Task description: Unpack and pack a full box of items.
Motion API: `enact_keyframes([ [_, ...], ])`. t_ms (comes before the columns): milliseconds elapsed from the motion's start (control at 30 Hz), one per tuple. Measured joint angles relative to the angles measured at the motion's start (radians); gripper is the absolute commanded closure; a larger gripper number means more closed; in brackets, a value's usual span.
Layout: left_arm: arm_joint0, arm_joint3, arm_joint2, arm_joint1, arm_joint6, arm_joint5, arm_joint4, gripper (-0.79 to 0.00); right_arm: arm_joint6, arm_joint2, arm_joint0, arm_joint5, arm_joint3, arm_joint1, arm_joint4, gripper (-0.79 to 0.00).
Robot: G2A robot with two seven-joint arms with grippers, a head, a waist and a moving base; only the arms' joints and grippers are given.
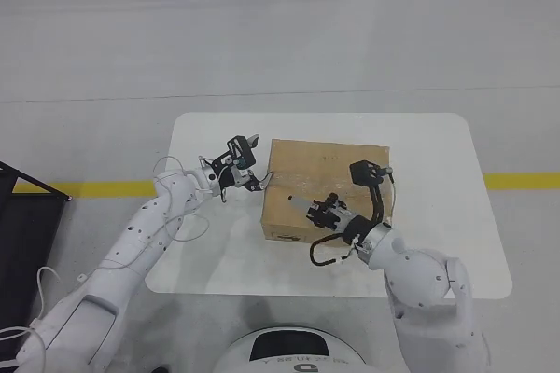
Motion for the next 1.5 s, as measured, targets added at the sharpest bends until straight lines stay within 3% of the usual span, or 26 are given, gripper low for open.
enact_keyframes([
  [333,0.0,0.0,0.0,0.0,0.0,0.0,0.0,-0.785,0.065,-0.138,0.333,0.089,0.321,-0.014,0.103,-0.77],
  [400,0.0,0.0,0.0,0.0,0.0,0.0,0.0,-0.785,0.076,-0.167,0.372,0.089,0.379,-0.016,0.125,-0.646],
  [600,0.0,0.0,0.0,0.0,0.0,0.0,0.0,-0.785,0.075,-0.191,0.396,0.072,0.431,-0.015,0.181,-0.533],
  [667,0.0,0.0,0.0,0.0,0.0,0.0,0.0,-0.785,0.074,-0.19,0.396,0.078,0.43,-0.012,0.19,-0.388],
  [767,0.0,0.0,0.0,0.0,0.0,0.0,0.0,-0.785,0.069,-0.177,0.389,0.085,0.414,-0.008,0.212,-0.369],
  [867,0.0,0.0,0.0,0.0,0.0,0.0,0.0,-0.785,0.066,-0.162,0.389,0.094,0.423,-0.002,0.216,-0.28],
  [967,0.0,0.0,0.0,0.0,0.0,0.0,0.0,-0.785,0.063,-0.144,0.397,0.106,0.458,0.002,0.236,-0.003],
  [1167,0.0,0.0,0.0,0.0,0.0,0.0,0.0,-0.785,0.01,-0.09,0.45,0.117,0.529,0.009,0.282,0.0],
  [1300,0.0,0.0,0.0,0.0,0.0,0.0,0.0,-0.785,-0.024,-0.123,0.518,0.156,0.593,0.004,0.282,0.0],
  [1500,0.0,0.0,0.0,0.0,0.0,0.0,0.0,-0.785,0.022,-0.161,0.55,0.211,0.616,0.011,0.218,0.0],
])
